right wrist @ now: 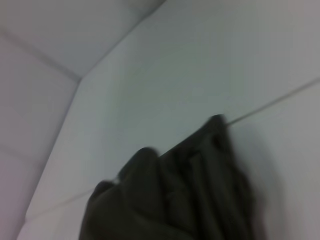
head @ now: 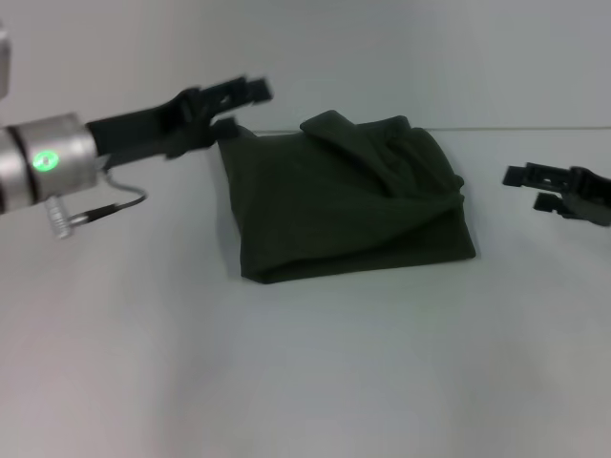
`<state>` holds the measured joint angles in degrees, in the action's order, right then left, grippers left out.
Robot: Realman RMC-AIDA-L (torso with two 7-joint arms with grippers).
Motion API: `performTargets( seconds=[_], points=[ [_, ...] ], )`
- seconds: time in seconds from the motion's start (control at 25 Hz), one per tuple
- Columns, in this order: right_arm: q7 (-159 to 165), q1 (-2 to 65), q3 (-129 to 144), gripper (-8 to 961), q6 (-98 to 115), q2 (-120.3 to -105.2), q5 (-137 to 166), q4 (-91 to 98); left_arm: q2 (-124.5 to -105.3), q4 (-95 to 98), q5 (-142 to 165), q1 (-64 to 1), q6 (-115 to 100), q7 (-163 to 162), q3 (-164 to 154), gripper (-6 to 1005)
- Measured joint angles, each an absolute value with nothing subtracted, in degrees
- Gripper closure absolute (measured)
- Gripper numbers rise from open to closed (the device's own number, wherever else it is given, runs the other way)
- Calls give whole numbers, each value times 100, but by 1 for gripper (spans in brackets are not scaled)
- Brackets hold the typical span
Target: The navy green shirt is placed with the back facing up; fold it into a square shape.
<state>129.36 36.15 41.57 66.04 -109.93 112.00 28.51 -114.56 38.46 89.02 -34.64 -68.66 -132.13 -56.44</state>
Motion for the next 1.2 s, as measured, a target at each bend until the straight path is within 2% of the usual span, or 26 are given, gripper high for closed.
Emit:
performTargets(
  seconds=[0.12, 0.2, 0.36, 0.56, 0.76, 0.92, 1.2],
  points=[
    [13448, 4038, 4439, 27, 6912, -10862, 11936, 3205, -11132, 3509, 9286, -3455, -7398, -13283, -5543, 83],
    [13722, 4382, 4598, 28, 6930, -10852, 12536, 3402, -11043, 3512, 9971, -3419, -7720, -13284, -5257, 76],
    [13931, 5086, 4735, 28, 6821, -11052, 13402, 3677, -11092, 3632, 10400, -3256, -7811, -13263, -4859, 61],
    [14193, 5856, 5336, 28, 6084, -11488, 14146, 3640, -11158, 3688, 10450, -3012, -7755, -13189, -4471, 54],
    [14489, 6187, 5876, 29, 5512, -11810, 14727, 3626, -11209, 3752, 10424, -2932, -7769, -13181, -4312, 55],
    [14502, 6252, 6113, 29, 5197, -11929, 14822, 3459, -11269, 3753, 10439, -2935, -7755, -13174, -4304, 56],
    [14526, 6340, 6308, 86, 4427, -11969, 15026, 2793, -11361, 3753, 10418, -3018, -7689, -13130, -4299, 56]
  ],
)
